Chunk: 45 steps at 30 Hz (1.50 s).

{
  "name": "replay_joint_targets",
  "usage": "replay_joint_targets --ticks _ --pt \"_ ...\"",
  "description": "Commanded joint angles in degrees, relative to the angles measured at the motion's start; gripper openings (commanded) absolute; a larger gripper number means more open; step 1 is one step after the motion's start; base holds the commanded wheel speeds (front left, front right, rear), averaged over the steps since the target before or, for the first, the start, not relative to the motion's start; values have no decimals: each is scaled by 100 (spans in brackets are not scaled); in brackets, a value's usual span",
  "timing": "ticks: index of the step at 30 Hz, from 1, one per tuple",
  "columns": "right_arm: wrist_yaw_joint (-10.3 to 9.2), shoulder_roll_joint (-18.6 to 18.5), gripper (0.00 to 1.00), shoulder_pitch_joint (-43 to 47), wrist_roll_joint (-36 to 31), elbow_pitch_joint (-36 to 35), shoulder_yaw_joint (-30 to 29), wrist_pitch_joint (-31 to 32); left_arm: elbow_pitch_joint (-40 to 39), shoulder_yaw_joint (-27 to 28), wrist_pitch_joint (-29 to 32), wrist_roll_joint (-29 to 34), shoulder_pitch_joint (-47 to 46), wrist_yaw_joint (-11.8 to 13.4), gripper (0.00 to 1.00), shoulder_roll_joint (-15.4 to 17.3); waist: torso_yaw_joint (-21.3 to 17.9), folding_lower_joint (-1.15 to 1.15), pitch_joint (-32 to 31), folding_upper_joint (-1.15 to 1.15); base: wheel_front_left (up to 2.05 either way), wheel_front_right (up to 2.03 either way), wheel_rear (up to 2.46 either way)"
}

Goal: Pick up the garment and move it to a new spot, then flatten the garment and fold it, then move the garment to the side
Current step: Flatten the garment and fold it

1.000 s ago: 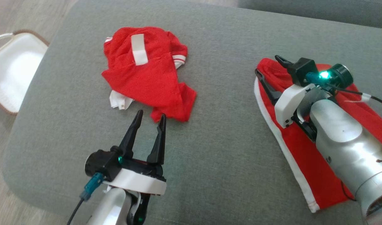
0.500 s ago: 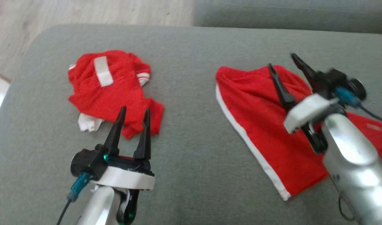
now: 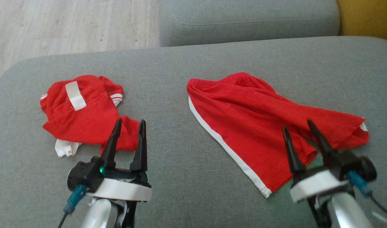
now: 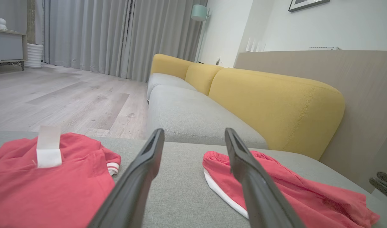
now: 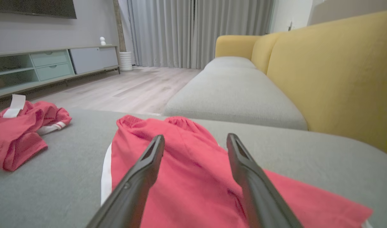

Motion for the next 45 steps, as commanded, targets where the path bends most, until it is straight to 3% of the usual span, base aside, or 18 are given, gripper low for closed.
replay_joint_targets --ticks 1,11,16,23,28,45 --pt "-4 80 100 80 -84 -282 59 -53 -162 218 -54 9 -70 -19 100 10 -36 1 13 0 0 0 0" --pt "-4 157 100 348 -293 -425 153 -48 -102 230 -54 35 -55 -46 100 10 -64 1 49 0 0 0 0" --pt "-4 -166 100 424 -291 -250 800 199 -68 223 -54 29 -53 -56 100 10 -72 1 39 0 0 0 0" --pt "-4 -955 100 452 72 6 1994 926 -4 168 -54 10 -69 -65 100 10 -63 1 10 0 0 0 0" --pt "-4 -1341 100 299 382 118 2428 1302 21 119 -54 1 -91 -69 100 10 -23 1 30 0 0 0 0" --pt "-4 -1561 100 -174 824 618 3093 1867 49 79 -54 18 -188 -82 100 10 88 1 263 0 0 0 0"
